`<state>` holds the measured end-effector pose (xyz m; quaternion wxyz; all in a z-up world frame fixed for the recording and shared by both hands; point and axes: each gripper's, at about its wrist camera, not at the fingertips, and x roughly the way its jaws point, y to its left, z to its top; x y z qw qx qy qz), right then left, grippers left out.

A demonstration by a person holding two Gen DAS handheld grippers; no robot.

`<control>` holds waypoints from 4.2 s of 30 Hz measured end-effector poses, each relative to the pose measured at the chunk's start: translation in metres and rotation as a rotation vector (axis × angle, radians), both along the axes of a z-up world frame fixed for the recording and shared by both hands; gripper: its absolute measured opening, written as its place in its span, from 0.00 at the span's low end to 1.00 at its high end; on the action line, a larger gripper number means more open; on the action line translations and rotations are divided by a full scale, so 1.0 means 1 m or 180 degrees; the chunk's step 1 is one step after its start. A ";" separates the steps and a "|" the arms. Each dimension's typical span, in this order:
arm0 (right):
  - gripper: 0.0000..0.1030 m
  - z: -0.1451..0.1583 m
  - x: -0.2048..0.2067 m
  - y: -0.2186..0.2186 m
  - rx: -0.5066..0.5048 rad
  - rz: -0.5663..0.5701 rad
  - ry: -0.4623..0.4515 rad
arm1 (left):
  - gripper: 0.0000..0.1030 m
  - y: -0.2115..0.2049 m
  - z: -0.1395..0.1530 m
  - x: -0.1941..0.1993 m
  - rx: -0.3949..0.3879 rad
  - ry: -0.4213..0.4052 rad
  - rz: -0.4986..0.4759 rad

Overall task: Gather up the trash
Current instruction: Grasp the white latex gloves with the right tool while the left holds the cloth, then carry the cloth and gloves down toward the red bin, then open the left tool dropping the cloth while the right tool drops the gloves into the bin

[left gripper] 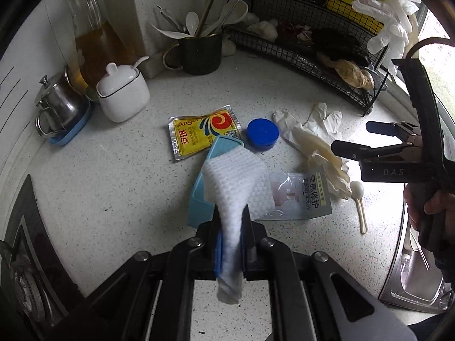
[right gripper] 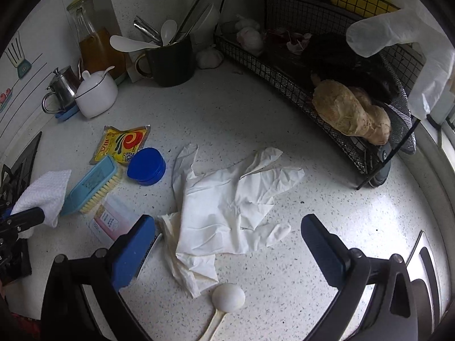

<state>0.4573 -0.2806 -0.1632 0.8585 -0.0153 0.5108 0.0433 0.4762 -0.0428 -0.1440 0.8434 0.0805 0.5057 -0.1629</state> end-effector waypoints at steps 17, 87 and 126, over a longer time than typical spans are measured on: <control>0.09 -0.027 0.006 0.018 -0.0055 0.0263 0.0249 | 0.08 0.015 -0.005 -0.012 0.0128 0.0004 0.0217; 0.09 -0.138 -0.352 0.136 0.0211 0.0644 0.0302 | 0.09 0.068 -0.208 -0.341 0.0051 0.0598 0.0438; 0.09 -0.270 -0.337 0.118 0.0070 0.0849 0.0182 | 0.49 0.048 -0.343 -0.297 -0.0070 0.0676 0.0405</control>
